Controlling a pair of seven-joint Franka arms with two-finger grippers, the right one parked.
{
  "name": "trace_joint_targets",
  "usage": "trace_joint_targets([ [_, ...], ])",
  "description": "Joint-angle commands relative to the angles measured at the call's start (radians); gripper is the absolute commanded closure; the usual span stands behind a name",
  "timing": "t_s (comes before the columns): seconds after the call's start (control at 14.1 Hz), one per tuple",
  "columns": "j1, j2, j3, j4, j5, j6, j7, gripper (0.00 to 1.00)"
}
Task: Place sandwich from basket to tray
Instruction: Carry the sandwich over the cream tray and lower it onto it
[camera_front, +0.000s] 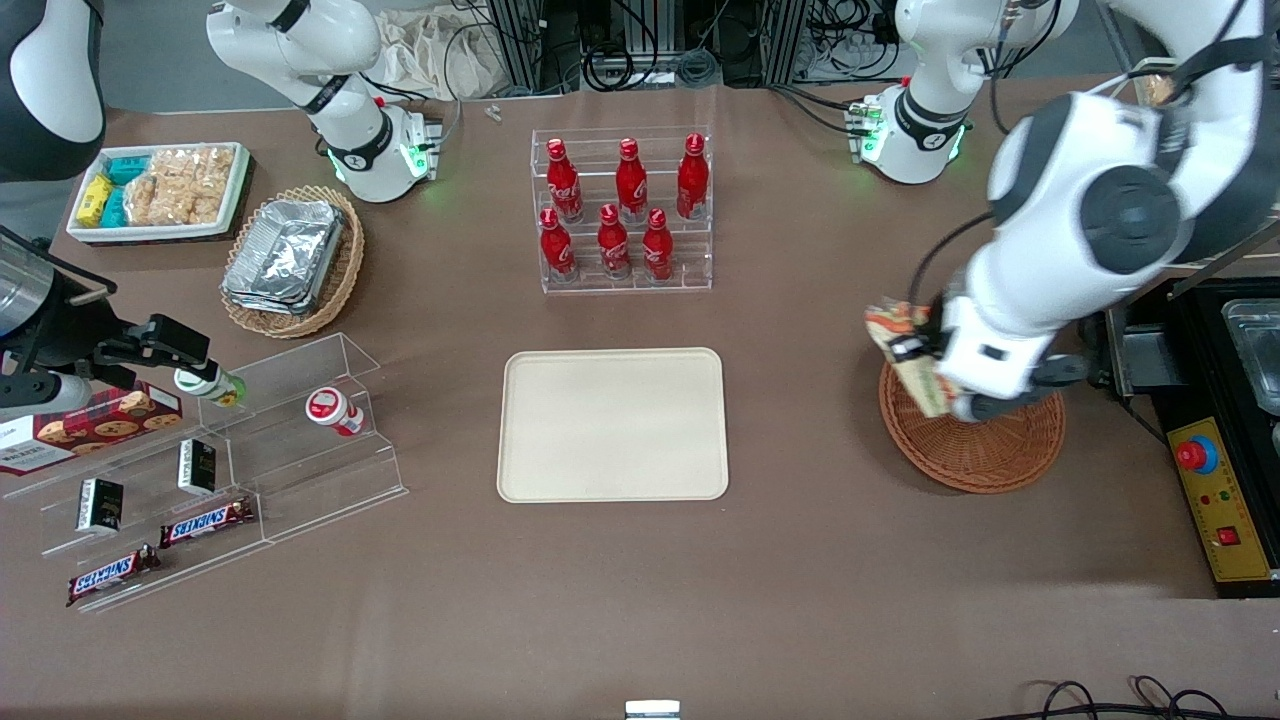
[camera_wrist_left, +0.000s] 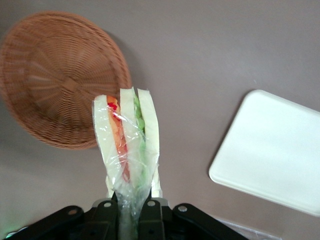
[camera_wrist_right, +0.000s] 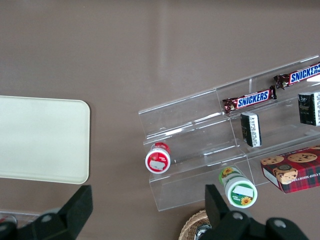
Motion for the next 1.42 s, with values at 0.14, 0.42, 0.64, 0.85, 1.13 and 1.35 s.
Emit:
trace_joint_targets([
  [0.14, -0.142, 0.076, -0.031, 0.029, 0.001, 0.125, 0.037, 0.99],
  [0.42, -0.287, 0.199, -0.031, 0.033, 0.101, 0.292, 0.023, 0.98],
  [0.64, -0.321, 0.315, -0.031, 0.041, 0.153, 0.413, -0.017, 0.98],
  [0.85, -0.333, 0.406, -0.031, 0.044, 0.188, 0.489, -0.018, 0.98],
  [1.13, -0.339, 0.486, -0.028, 0.044, 0.198, 0.555, -0.003, 0.96],
  [1.35, -0.339, 0.52, -0.026, 0.044, 0.199, 0.572, -0.001, 0.79],
])
